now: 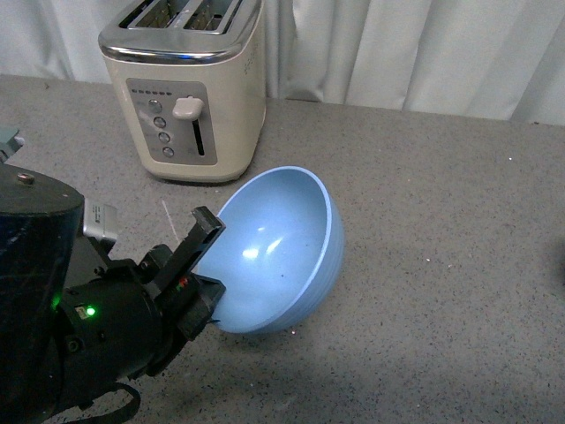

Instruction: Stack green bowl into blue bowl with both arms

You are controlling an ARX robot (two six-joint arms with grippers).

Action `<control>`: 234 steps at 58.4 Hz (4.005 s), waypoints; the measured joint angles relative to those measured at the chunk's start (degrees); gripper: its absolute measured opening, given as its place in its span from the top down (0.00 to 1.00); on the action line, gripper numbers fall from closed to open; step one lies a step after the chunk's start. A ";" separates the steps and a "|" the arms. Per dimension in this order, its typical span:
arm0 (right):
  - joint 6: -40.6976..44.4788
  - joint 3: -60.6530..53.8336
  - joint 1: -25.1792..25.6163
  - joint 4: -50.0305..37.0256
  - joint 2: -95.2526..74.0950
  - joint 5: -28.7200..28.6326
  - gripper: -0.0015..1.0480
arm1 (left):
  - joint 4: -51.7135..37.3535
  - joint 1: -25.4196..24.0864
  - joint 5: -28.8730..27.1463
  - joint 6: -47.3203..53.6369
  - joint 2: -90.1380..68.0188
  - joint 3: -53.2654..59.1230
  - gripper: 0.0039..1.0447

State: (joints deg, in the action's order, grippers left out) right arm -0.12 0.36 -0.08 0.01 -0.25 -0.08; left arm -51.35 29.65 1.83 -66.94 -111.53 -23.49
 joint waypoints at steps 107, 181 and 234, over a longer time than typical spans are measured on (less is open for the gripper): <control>0.00 0.00 0.00 0.00 0.00 0.00 0.09 | 2.34 13.55 -1.81 -8.37 -8.85 -5.90 0.96; 0.00 0.00 0.00 0.00 0.00 0.00 0.09 | 14.80 -8.41 -6.01 18.69 7.82 0.07 0.06; 0.00 0.00 0.00 0.00 0.00 0.02 0.09 | 31.56 -33.57 5.68 38.21 47.21 8.28 0.09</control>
State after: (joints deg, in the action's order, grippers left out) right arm -0.12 0.36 -0.08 0.01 -0.25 -0.05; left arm -19.79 -3.92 7.51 -28.73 -64.31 -15.20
